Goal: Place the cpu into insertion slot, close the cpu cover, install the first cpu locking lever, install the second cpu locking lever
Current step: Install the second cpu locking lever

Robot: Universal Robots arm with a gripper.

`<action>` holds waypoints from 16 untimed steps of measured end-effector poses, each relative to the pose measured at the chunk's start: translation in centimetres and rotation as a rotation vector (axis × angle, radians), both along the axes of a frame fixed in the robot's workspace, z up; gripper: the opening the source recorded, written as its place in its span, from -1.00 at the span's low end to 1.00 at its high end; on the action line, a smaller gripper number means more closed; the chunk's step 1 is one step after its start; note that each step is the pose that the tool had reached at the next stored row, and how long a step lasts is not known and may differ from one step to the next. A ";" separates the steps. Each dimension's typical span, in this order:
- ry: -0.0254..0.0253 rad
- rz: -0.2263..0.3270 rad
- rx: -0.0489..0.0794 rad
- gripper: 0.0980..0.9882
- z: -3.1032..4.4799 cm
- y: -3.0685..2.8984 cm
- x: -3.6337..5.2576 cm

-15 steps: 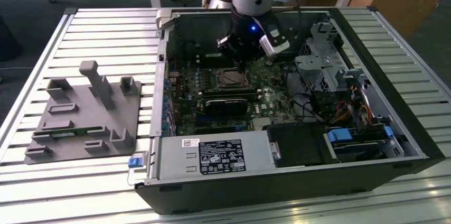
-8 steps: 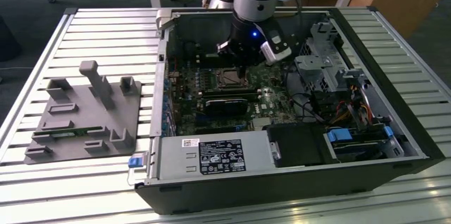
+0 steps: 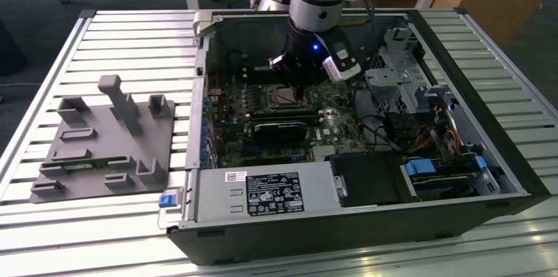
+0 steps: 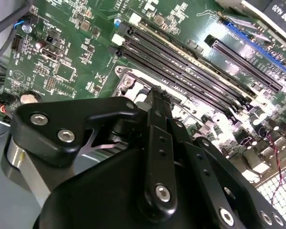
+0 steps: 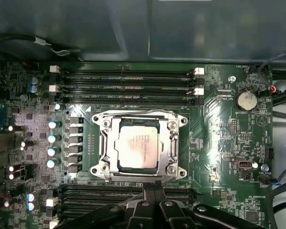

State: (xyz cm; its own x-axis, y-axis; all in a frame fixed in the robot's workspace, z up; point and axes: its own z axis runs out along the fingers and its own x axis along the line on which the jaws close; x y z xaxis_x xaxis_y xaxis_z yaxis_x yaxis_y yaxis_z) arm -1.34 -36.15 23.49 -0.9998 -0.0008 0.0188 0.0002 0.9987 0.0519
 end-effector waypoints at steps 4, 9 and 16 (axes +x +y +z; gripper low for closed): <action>0.0001 0.000 0.000 -0.98 -0.01 -0.21 -0.42; 0.0001 0.000 0.000 -0.98 -0.02 -0.28 -0.55; 0.0000 0.000 0.000 -0.98 -0.08 -0.30 -0.66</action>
